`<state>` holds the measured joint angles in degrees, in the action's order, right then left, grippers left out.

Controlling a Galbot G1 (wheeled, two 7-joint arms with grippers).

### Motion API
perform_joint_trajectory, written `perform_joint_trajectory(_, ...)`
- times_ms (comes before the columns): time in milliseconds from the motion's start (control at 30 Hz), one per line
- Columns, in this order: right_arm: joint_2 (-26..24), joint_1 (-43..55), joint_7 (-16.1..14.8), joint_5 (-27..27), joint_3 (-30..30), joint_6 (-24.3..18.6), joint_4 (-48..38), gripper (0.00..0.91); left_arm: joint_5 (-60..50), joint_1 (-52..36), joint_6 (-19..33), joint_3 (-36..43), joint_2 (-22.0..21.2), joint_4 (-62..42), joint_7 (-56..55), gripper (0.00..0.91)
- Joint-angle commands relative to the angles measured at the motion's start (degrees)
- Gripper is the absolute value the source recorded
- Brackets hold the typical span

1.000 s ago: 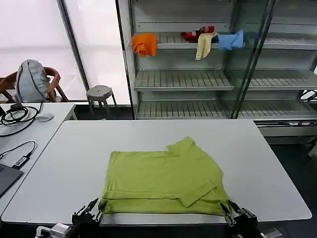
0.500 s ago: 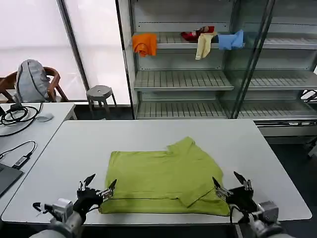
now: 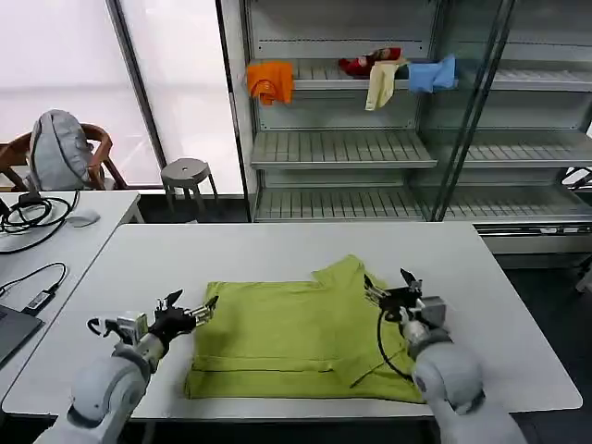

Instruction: Fold and organize the clothes.

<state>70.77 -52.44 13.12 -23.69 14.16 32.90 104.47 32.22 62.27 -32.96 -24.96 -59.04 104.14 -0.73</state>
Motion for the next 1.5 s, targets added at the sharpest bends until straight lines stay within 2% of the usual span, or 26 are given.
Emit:
perform_joint_trajectory(33,6.2,16.5,1.8,-0.5,-6.6,0.4,-20.1,0.907,1.4,-10.1,-0.1,3.6,0.2,-13.6,1.8,0.907)
perform_joint_trajectory(233,9.1,19.8,2.6,-0.5,-6.3,0.3,-27.5,0.907,0.7,-10.2,-0.1,4.4,0.1,-14.1,3.6,0.907)
perform_joint_trajectory(667,9.1,19.0,2.7,-2.7,-6.3,0.4,-28.4,0.907,-0.3,-11.4,-0.1,5.5,-0.5,-15.9,4.0,0.907)
perform_joint_trajectory(700,9.1,18.9,2.8,-2.8,-6.3,0.4,-28.4,0.907,-0.5,-11.4,-0.1,5.5,-0.4,-15.9,4.0,0.685)
perform_joint_trajectory(767,9.1,18.8,3.0,-3.3,-6.5,0.4,-28.2,0.907,-0.4,-11.2,-0.1,5.5,-0.2,-15.8,4.2,0.101)
perform_joint_trajectory(800,9.0,18.8,3.0,-3.4,-6.8,0.5,-28.2,0.907,-0.4,-11.2,-0.1,5.5,-0.2,-15.7,4.2,0.030)
perform_joint_trajectory(833,9.0,18.8,3.3,-3.4,-6.9,0.5,-28.1,0.494,-0.4,-11.0,-0.1,5.5,-0.1,-15.4,4.2,0.020)
perform_joint_trajectory(867,8.8,18.7,3.7,-4.0,-7.2,0.5,-27.8,0.141,-0.4,-10.7,-0.1,5.5,0.0,-15.1,4.5,0.020)
perform_joint_trajectory(900,8.7,18.7,3.9,-4.4,-7.3,0.6,-27.7,0.000,-0.4,-10.7,-0.1,5.4,0.0,-14.9,4.6,0.020)
perform_joint_trajectory(1167,8.2,17.5,5.6,-7.5,-7.9,0.6,-26.1,0.000,-0.2,-8.9,-0.1,5.1,0.0,-12.9,5.5,0.020)
perform_joint_trajectory(1500,7.3,16.6,5.0,-7.6,-7.6,0.6,-25.3,0.000,-0.1,-8.2,-0.1,5.2,-0.2,-11.7,5.9,0.020)
